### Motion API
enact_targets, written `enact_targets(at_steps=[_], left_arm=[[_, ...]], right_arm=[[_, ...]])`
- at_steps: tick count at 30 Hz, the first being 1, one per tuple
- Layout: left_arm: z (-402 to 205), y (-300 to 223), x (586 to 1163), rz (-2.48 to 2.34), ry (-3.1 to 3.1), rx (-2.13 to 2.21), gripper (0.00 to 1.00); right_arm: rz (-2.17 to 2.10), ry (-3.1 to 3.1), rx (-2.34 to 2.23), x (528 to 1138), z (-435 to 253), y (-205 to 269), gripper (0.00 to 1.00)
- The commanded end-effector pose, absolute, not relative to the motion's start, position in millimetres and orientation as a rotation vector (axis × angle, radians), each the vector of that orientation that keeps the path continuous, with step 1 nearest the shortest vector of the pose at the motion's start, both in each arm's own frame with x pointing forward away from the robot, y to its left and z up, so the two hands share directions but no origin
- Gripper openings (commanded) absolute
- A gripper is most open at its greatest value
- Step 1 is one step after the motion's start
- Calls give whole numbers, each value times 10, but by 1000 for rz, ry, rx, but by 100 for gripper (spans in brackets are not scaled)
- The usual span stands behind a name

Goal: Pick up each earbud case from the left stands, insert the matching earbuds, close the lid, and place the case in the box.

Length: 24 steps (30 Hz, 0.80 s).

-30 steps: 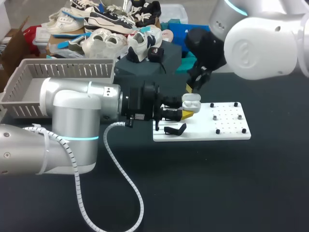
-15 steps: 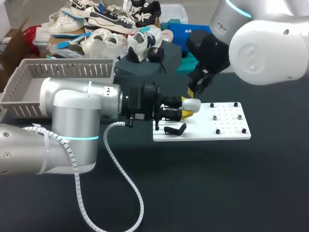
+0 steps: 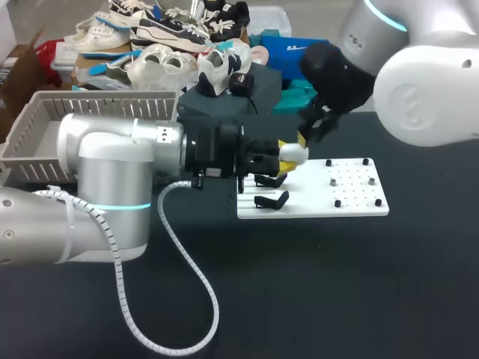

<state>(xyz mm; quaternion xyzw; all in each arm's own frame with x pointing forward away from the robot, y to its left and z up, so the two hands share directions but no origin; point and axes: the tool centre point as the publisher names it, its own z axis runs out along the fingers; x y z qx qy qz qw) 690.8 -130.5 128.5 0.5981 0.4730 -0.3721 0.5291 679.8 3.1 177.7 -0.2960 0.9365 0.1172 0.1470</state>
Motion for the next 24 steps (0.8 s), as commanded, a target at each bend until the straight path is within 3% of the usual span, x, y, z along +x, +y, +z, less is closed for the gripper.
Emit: enact_targets(at_steps=[1,18,24], left_arm=[[1347,-1168,7026,-849,1138,1417,0],[1552,-51,7705,-526,1247,1272,0],[1517,387,7807,-451,1291,1208,0]], right_arm=[[335,2660,-794,6665,1791,-68,30],[340,2696,-604,6561,1798,-282,27],[454,2570,-538,6486,1833,-269,31]])
